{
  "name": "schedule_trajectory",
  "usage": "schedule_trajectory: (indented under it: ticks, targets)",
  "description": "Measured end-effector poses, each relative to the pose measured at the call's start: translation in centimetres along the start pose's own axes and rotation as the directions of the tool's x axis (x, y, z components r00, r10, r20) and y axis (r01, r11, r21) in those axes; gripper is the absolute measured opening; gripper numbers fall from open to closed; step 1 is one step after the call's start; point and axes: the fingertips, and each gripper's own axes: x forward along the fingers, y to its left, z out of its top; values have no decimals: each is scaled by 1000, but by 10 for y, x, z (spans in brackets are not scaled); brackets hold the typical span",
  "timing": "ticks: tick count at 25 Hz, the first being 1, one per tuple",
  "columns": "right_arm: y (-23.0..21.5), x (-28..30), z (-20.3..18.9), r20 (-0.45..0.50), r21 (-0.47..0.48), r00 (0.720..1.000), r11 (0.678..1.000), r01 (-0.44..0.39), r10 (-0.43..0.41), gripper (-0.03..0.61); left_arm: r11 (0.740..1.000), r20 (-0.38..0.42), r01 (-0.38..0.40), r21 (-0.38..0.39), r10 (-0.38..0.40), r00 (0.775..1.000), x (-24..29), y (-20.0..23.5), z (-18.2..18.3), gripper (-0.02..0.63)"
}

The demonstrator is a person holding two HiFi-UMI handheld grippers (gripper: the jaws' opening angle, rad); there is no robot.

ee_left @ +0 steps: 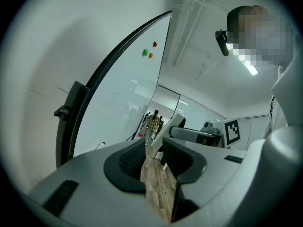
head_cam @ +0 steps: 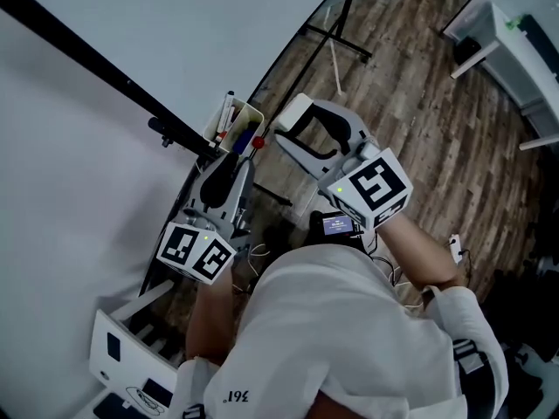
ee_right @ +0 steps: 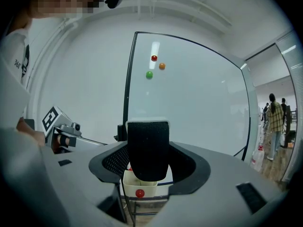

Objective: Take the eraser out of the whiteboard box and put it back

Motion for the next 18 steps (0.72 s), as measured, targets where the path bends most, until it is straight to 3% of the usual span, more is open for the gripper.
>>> schedule_trajectory:
  ticks: [18]
  targets:
    - [2,-46,9,33,25,999,999,34,-34,264,997,-22,71,14,-70,997,-10,-27,-5,118]
